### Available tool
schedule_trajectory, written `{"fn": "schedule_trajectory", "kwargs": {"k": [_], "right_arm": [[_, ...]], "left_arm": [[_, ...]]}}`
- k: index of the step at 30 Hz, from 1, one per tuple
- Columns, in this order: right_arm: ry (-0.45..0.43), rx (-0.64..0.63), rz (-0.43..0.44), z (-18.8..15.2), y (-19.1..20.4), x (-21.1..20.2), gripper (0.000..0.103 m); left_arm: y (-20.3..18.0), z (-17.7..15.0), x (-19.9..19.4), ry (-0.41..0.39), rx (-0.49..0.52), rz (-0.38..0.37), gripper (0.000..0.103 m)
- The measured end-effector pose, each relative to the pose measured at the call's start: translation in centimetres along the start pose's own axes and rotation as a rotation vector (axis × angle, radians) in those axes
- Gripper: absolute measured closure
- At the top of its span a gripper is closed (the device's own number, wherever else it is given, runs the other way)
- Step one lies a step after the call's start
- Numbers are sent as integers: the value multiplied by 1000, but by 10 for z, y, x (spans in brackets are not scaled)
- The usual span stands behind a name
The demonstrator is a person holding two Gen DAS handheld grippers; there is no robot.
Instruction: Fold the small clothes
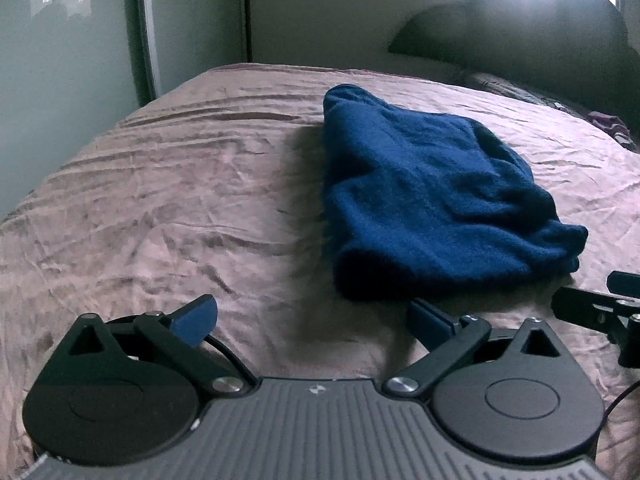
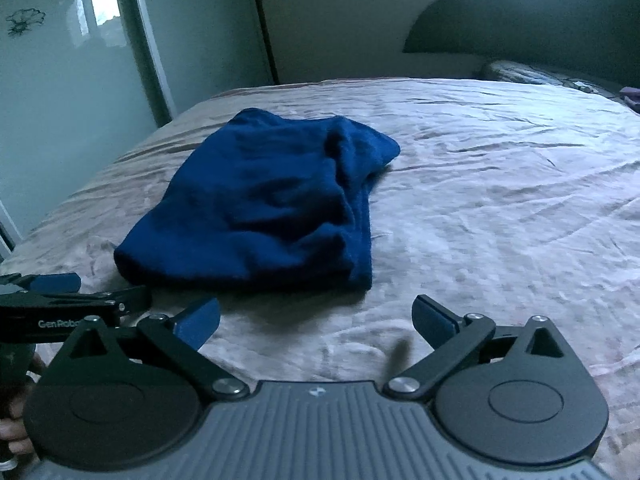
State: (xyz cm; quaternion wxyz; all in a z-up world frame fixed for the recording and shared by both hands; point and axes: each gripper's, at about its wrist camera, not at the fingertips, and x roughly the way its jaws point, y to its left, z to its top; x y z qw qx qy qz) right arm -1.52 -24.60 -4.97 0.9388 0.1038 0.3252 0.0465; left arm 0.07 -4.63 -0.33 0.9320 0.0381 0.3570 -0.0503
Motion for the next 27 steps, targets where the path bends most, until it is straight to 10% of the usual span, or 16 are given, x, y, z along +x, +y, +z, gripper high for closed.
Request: {"fn": "schedule_trajectory", "kwargs": {"k": [27], "right_arm": [[51,-34,7,-11,11,0,0]], "left_arm": [[0,-7,-4,3,2,27,1]]}}
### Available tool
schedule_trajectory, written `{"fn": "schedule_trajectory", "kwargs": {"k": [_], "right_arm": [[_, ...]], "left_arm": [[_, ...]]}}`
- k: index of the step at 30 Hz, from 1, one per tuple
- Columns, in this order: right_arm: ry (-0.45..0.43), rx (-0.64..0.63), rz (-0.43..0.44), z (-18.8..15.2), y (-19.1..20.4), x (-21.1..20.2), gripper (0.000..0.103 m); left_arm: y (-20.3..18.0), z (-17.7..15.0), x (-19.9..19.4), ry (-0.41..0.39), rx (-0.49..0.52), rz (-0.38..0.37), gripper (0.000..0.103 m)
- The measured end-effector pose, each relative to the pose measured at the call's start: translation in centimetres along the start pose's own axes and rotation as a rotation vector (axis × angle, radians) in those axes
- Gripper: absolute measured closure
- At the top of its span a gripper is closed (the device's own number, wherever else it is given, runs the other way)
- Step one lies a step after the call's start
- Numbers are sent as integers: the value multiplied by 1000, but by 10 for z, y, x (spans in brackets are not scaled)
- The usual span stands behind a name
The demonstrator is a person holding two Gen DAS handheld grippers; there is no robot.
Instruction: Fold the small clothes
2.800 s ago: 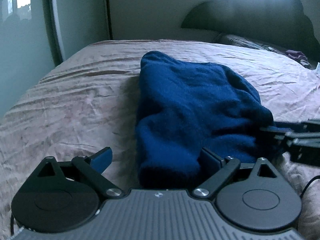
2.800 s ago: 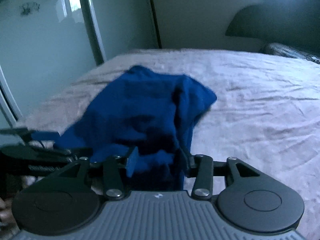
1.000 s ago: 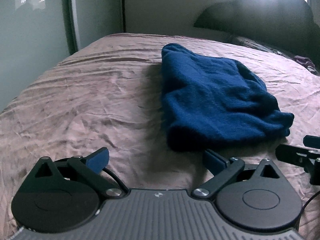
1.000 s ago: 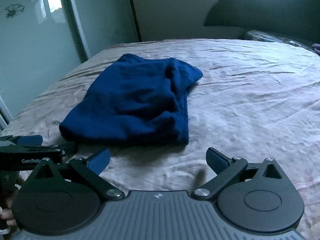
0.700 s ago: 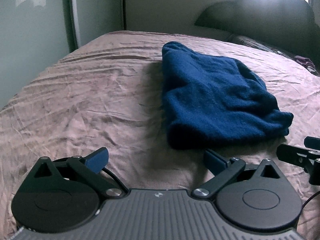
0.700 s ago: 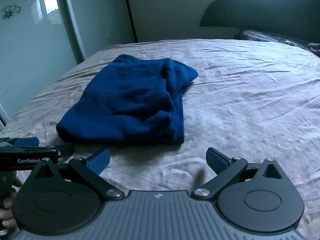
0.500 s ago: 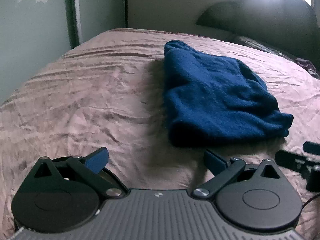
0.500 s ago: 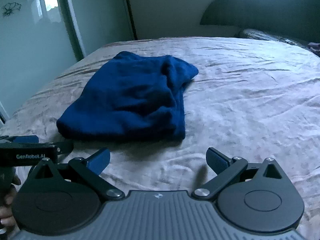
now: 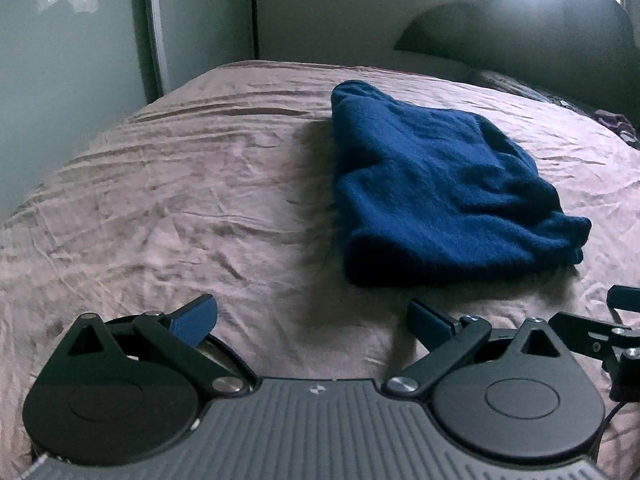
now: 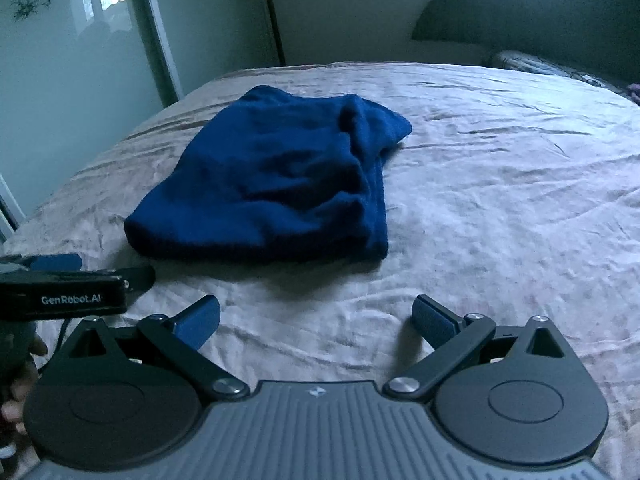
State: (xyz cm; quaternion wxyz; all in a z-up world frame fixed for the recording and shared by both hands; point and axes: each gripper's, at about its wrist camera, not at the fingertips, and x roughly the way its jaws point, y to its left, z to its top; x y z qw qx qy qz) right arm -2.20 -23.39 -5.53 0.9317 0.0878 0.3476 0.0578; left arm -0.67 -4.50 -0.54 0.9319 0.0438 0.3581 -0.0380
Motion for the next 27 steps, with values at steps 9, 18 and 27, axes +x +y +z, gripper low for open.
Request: {"fn": "schedule_trajectory", "kwargs": {"k": [9,18,27], "right_arm": [[-2,-46,8,-4,6,-2,0],[-6,-35,10,-5,4,-2,0],[-6,-34,14,-6,3,-2,0]], "left_arm": [[-2,-3,-2,-13,20,10,1],[-2,-5,-5,-25,34,7,0],[-2,-6,-2,-8,48,8,0]]}}
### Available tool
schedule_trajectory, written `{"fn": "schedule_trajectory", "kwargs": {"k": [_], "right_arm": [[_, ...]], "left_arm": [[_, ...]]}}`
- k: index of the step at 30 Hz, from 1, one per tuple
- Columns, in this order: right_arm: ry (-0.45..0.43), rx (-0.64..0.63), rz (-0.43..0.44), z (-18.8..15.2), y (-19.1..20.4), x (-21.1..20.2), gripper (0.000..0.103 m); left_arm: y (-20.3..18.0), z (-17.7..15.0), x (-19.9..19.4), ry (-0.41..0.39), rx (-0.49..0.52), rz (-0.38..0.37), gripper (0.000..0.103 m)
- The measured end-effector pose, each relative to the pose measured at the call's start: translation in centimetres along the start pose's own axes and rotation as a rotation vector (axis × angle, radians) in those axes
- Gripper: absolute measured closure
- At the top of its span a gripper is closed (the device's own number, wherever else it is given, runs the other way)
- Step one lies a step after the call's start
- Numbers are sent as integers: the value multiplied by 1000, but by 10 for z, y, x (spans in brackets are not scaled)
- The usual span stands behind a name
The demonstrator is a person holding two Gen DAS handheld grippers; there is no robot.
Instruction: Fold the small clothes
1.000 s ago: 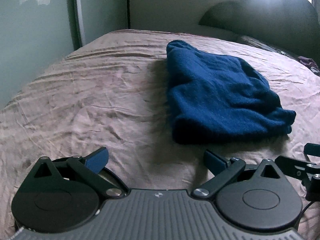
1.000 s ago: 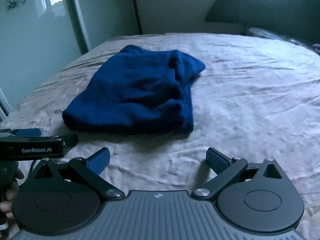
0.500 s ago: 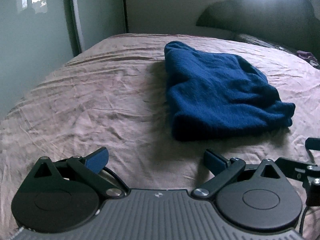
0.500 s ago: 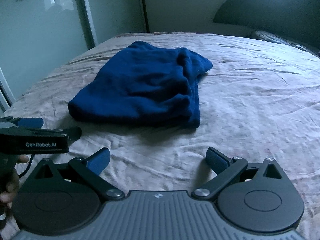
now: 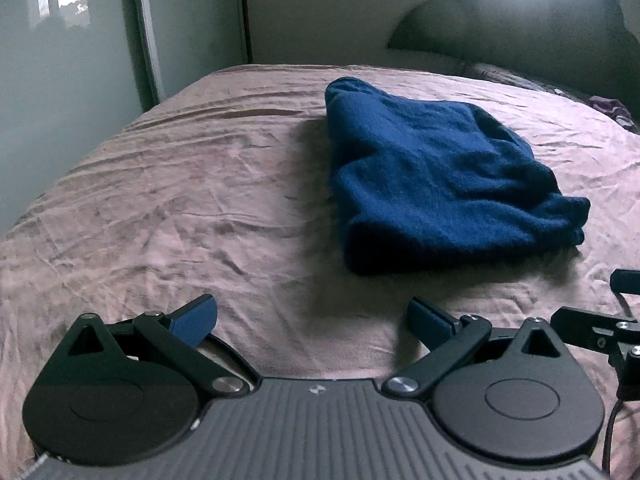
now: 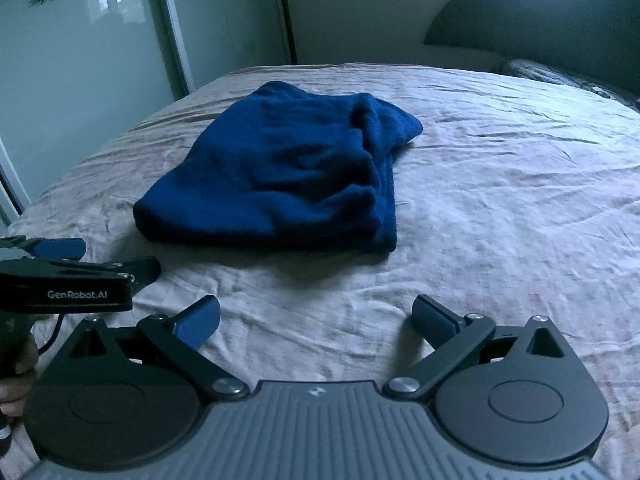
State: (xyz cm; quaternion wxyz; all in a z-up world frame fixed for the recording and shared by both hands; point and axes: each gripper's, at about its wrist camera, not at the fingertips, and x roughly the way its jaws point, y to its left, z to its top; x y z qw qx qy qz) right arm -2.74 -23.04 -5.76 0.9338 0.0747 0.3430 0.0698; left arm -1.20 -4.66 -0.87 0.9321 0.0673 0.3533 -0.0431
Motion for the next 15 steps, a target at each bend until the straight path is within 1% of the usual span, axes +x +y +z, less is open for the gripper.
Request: {"fn": "schedule_trajectory", "kwargs": {"k": [11,15], "right_arm": [[-1,2,3,0,1,0,0],[-13,4,9,0,-1,-1,0]], "left_arm": [[2,-1,0,-11,-10,-12,0],[7,1,-4,-23,-44,-19,1]]}}
